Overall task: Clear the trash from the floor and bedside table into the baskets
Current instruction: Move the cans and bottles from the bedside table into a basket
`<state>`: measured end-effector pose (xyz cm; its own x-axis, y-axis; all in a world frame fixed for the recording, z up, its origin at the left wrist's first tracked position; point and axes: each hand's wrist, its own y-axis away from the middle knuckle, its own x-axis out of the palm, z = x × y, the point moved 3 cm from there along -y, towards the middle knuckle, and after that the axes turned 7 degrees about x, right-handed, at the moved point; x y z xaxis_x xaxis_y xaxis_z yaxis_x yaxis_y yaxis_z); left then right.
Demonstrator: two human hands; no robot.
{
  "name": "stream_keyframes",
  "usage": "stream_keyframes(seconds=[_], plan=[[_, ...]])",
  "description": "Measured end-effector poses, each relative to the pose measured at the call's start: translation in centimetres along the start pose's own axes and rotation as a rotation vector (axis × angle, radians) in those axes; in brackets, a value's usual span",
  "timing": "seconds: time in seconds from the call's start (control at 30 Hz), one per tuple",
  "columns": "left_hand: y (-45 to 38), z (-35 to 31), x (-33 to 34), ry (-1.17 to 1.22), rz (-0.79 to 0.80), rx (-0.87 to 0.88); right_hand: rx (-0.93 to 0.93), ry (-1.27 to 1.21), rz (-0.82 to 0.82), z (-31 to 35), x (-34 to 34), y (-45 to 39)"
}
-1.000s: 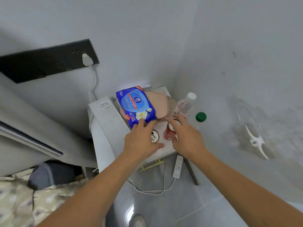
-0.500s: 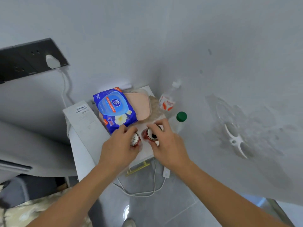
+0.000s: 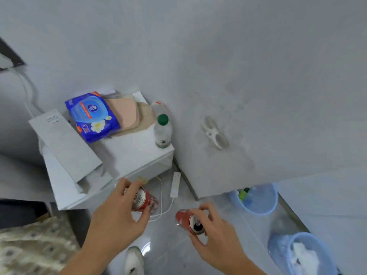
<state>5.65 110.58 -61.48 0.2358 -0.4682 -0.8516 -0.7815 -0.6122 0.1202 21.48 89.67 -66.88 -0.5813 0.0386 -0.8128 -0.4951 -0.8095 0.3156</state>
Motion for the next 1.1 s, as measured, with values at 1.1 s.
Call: stream_keyframes(seconds=[1.1], plan=[[-12.2, -24.4, 48.8, 0.406, 0.359, 0.136, 0.558, -0.178, -0.376, -46.4, 2.5, -0.6]])
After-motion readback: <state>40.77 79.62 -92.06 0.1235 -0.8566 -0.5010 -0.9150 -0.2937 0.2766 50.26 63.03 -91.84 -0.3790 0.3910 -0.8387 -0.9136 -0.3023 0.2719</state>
